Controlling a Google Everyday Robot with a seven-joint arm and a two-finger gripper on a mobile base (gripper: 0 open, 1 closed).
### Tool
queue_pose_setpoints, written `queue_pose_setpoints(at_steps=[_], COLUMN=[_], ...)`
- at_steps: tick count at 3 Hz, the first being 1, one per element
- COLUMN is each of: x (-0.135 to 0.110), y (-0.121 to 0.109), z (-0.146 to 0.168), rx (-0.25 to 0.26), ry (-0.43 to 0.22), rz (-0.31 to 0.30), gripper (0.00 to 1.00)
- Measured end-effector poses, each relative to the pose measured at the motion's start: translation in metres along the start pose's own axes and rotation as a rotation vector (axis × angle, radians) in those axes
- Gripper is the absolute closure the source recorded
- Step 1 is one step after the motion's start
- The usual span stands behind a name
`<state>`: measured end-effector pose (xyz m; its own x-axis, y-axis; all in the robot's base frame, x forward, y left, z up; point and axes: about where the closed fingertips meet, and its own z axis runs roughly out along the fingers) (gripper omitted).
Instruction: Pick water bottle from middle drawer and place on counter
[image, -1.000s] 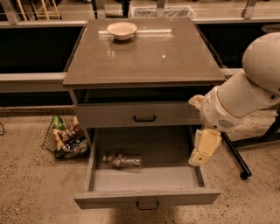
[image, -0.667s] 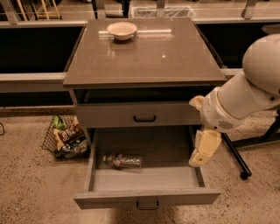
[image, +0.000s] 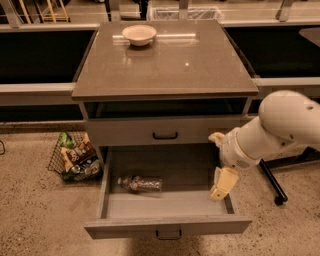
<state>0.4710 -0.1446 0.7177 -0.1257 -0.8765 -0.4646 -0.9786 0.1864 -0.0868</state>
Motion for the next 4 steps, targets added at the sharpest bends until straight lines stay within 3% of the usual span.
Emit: queue_pose_setpoints(at_steps=[2, 3, 4], x=[0.022, 0.024, 0.024], y=[-0.016, -0.013, -0.013], z=[0.110, 0.173, 0.173], rx=[-0.028, -0.102, -0.102], ry=[-0.158, -0.233, -0.233], rz=[-0.074, -0.094, -0.094], gripper=[0.00, 0.00, 0.00])
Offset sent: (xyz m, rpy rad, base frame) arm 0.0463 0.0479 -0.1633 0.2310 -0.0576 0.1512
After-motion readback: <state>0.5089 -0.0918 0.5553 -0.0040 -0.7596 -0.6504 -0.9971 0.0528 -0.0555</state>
